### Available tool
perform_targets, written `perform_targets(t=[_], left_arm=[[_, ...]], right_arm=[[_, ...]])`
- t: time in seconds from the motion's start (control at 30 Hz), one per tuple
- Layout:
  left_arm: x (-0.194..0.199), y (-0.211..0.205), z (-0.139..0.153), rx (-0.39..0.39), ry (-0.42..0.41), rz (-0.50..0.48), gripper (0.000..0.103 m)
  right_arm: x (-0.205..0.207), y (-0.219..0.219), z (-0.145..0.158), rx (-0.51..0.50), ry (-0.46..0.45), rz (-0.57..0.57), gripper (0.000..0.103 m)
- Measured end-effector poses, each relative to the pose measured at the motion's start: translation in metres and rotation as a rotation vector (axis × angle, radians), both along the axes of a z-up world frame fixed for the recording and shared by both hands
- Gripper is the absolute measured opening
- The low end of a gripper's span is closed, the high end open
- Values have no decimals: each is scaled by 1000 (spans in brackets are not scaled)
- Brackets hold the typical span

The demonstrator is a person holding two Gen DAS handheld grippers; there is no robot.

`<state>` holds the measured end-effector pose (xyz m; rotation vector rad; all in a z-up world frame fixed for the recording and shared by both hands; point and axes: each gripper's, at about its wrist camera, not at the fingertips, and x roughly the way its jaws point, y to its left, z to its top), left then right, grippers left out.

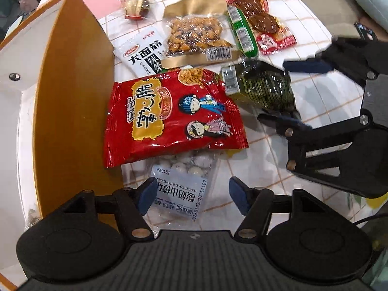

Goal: Organize snacks
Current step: 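Grasp the clear pack of white balls with the left gripper while the right grasps the dark green bag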

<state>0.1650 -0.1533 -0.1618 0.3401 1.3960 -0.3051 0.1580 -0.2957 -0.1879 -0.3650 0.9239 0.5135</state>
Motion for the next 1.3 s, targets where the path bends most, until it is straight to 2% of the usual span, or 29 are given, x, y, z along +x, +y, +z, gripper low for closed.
perform_targets(t=[0.07,0.1,0.17,0.27,0.3,0.33,0.37,0.5,0.57,0.6,0.63,0.67,0.7,0.73,0.8,0.87,1.03,1.1,1.23,1.3], left_arm=[[-2,3,2,-8,-18,2,59],[-4,5,4,-21,-22,1,49],[-8,8,6,-40,-34,-3,45],[-18,10,7,-57,-69,-29,32],[-21,9,7,-79,-76,-33,19],[-23,7,9,-108,-66,-36,14],[-26,1,12,-126,-60,-44,14],[-38,-11,11,-124,-114,-96,14],[-40,-8,13,-159,-124,-81,21],[-42,-7,16,-165,-135,-76,36],[-44,-7,18,-155,-147,-80,57],[-46,-8,19,-127,-159,-90,67],[-47,-8,20,-87,-174,-103,80],[-49,-8,20,-49,-187,-119,80],[-50,-7,18,8,-183,-152,83],[-47,-1,14,23,-156,-146,85],[-40,7,5,7,-113,-120,87],[-36,9,0,4,-109,-89,87],[-28,14,-8,-50,-72,-9,87],[-28,18,-11,-81,-62,21,78]], right_arm=[[1,-3,2,16,19,-18,56],[1,-4,3,26,30,-27,54],[1,-7,5,32,61,-40,52],[-6,-8,7,23,86,-44,51],[-8,-8,8,17,92,-44,51],[-11,-9,8,10,100,-47,50],[-15,-9,9,4,106,-50,43],[-26,-18,13,-6,135,-72,43],[-29,-22,13,-5,133,-82,44],[-29,-23,13,-6,131,-85,44],[-30,-24,14,-3,124,-85,44],[-30,-25,16,3,113,-85,46],[-31,-26,18,10,100,-83,53],[-31,-26,21,19,86,-79,62],[-31,-26,25,32,62,-68,65],[-31,-24,26,31,42,-48,69],[-32,-18,21,3,40,0,77],[-31,-18,18,-1,48,6,78],[-26,-17,13,5,62,2,78],[-25,-17,10,7,68,2,78]])
